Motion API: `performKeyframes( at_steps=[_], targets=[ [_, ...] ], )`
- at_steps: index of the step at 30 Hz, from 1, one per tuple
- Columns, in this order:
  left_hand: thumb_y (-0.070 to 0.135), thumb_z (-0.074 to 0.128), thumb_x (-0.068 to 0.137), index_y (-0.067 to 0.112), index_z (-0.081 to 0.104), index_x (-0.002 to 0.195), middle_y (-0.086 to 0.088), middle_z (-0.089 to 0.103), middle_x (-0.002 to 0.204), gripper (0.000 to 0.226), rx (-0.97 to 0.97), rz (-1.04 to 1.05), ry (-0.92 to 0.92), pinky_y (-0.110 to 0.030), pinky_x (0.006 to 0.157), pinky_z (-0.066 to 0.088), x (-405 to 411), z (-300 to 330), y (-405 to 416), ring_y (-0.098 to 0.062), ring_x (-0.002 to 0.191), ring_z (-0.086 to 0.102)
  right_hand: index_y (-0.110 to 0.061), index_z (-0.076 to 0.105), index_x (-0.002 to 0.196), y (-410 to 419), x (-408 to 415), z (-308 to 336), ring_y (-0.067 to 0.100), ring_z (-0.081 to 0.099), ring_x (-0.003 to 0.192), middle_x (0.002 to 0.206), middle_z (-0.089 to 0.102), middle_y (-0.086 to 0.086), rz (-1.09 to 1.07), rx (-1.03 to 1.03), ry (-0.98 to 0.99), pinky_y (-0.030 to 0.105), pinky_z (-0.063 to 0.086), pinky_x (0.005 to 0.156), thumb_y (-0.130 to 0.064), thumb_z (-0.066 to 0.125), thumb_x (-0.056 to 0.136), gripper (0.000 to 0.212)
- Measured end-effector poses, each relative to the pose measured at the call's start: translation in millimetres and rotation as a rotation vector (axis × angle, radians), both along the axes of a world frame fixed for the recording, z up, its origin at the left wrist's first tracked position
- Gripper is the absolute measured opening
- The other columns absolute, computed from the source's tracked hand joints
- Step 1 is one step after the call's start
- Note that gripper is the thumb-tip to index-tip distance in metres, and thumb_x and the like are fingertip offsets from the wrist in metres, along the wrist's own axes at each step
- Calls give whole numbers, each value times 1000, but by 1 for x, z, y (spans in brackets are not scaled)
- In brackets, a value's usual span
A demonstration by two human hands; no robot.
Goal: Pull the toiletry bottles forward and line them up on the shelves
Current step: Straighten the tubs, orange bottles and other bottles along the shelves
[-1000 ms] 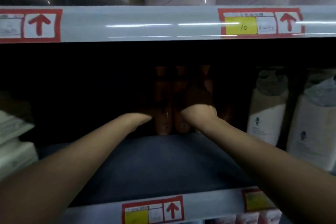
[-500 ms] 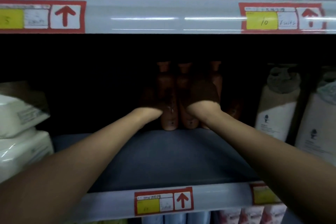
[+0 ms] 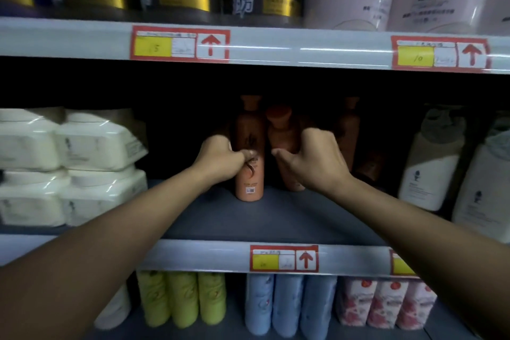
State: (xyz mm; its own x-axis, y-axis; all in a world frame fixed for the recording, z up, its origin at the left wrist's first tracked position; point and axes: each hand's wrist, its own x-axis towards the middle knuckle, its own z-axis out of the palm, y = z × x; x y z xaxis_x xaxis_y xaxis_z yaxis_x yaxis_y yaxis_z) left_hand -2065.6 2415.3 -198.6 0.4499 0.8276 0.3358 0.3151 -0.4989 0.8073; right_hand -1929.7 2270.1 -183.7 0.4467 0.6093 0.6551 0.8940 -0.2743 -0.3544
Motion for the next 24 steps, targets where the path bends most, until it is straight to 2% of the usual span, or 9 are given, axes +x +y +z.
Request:
performKeyframes(
  at_steps=[2,3,7,10,12,14,16,20,24],
  targets=[
    [33,82,86,15,49,64,4,50,60,44,69,37,-16,-27,50,35,-17,1,-3,-12,54,48,-14,48,62,1,-12,4,24,62,66,64,58,3,28,41,10,30,39,51,-54,77,81,53],
    [33,83,85,15,49,67,3,50,63,43,85,47,-21,-29,50,36,-25,2,-5,-15,57,49,-12,50,64,1,-18,6,25,64,69,66,62,6,39,60,22,33,44,55,-55,78,81,53],
    [38,87,72,16,50,85,-5,65,85,45,83,27,-30,-43,77,59,-55,3,-5,-25,80,66,-12,51,77,0,-43,13,26,64,83,81,63,6,66,88,134,31,40,64,-53,78,82,49],
    [40,82,61,22,52,94,-4,73,97,48,73,-44,-90,-50,86,61,-72,0,-1,-22,90,74,-12,56,92,0,-59,13,27,64,91,96,67,9,93,98,175,30,40,67,-52,79,82,48],
    [37,83,62,23,51,95,-3,73,100,48,84,-56,-106,-50,86,61,-82,-2,-1,-21,91,74,-12,57,97,1,-65,11,25,65,91,100,68,8,110,109,207,29,42,68,-51,79,81,48],
    [34,87,66,24,50,98,-3,73,104,50,98,-56,-121,-50,86,62,-89,-4,-3,-20,92,75,-12,59,102,3,-69,9,25,69,90,100,70,7,128,132,261,35,54,71,-53,80,80,51],
    [24,90,74,21,52,112,-4,72,110,53,97,-69,-137,-48,89,61,-95,-6,-7,-19,96,74,-12,60,105,2,-70,7,26,71,88,99,71,8,130,151,310,42,60,76,-53,80,78,53],
    [21,92,74,18,50,139,-3,71,117,78,59,-76,-116,-45,95,59,-99,-21,-13,-16,102,72,-14,60,117,-3,-65,-16,20,73,91,107,73,5,172,48,430,41,64,76,-34,85,81,48],
    [23,96,69,21,58,132,1,73,108,73,96,-29,-37,-39,91,61,-99,-42,-19,-13,93,72,-16,61,126,-6,-65,-47,16,72,101,116,73,1,188,-56,506,35,62,85,-25,88,78,56]
  ],
)
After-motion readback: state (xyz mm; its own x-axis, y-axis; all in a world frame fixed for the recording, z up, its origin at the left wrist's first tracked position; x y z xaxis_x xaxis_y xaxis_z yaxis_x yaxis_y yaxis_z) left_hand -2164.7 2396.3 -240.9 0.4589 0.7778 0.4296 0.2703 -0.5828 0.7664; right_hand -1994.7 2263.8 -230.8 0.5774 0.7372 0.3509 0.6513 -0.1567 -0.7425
